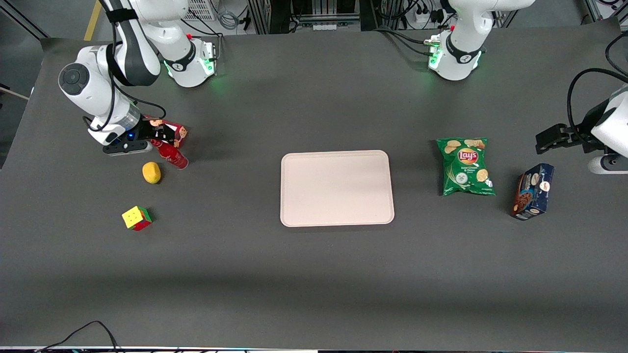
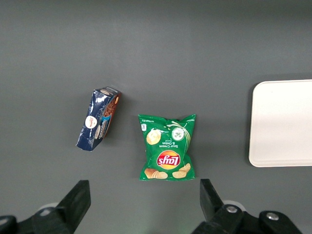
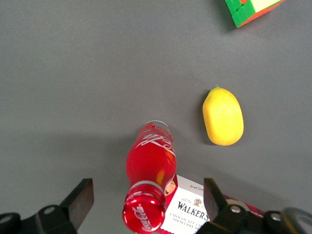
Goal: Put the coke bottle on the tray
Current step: 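Lower the open right gripper around the bottle's neck and close it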
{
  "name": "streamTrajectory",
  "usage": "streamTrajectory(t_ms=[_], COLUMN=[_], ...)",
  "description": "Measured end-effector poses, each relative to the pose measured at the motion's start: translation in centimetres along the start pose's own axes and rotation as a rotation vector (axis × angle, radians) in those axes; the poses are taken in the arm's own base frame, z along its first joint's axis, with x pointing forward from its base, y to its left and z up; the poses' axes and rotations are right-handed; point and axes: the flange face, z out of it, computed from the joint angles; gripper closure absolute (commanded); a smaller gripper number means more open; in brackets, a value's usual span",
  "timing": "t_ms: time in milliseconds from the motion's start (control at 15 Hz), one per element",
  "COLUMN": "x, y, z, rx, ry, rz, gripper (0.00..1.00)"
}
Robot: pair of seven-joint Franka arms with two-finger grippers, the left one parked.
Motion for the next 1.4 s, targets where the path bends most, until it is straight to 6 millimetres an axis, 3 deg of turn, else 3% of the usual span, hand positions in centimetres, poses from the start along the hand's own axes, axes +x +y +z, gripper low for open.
streamTrajectory(t_ms=[600,933,1400], x=[-0.28,-0.24,0.13], y=[-0.02,-0.03,-0.01], z=[0.56,0.49,-0.15], rx=[-0.002,-0.002,-0.003], ry=[-0.014,-0.012,-0.008], rz=[-0.005,-0.006,-0.006], gripper=[0.5,1.0,1.0])
